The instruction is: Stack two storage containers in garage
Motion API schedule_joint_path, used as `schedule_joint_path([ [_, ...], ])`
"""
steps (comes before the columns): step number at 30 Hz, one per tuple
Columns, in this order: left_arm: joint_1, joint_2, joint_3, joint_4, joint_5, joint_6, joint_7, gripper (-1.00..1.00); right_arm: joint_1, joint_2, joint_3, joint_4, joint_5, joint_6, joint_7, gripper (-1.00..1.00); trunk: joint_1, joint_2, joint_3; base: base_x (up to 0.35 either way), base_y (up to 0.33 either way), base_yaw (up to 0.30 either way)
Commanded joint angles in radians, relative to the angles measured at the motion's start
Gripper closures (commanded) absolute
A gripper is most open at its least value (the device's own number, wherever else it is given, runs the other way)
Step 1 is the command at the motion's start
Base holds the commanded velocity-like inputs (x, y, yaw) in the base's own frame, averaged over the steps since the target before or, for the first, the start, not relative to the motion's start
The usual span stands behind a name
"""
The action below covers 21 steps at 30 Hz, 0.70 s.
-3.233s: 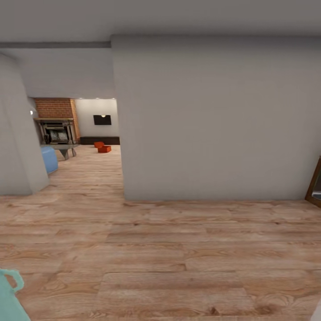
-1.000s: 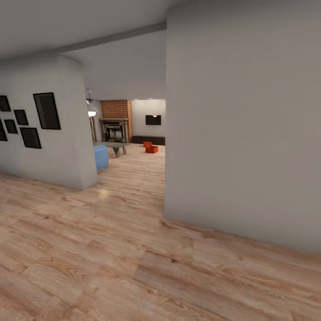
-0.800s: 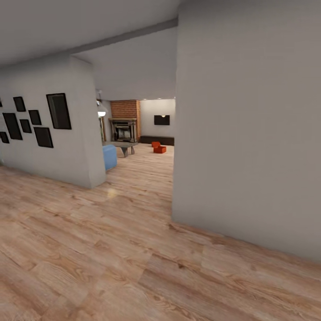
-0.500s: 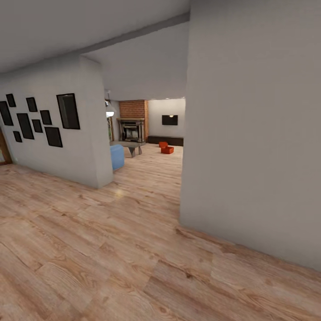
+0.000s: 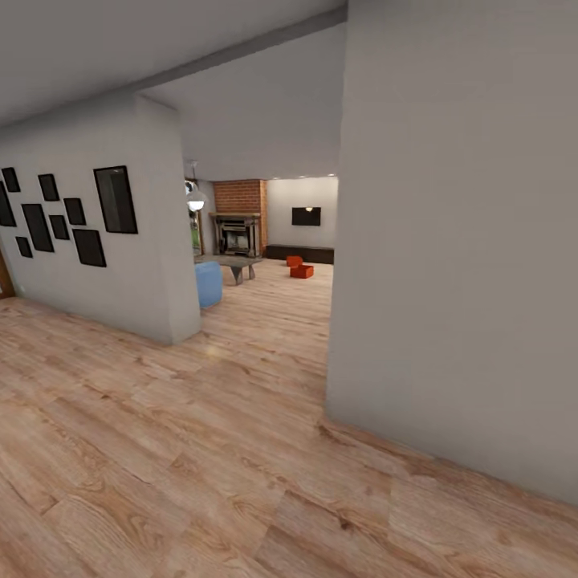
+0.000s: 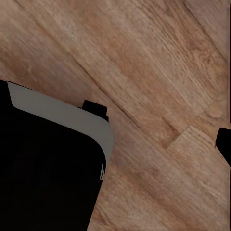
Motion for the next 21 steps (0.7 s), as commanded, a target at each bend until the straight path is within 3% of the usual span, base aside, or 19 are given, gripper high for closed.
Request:
schedule_joint_path([
  [1, 0.000, 0.000, 0.001, -0.002, 0.011, 0.004, 0.001, -1.00, -0.001, 0.000, 0.008, 0.003, -0.005, -0.006, -0.002, -1.00, 0.001, -0.001, -0.001, 0.324, 0.000, 0.000],
  [21, 0.000, 0.000, 0.000, 0.000, 0.011, 0.006, 0.001, -1.00, -0.001, 0.009, 0.002, 0.003, -0.008, -0.004, -0.004, -1.00, 0.001, -0.001, -0.001, 0.324, 0.000, 0.000],
])
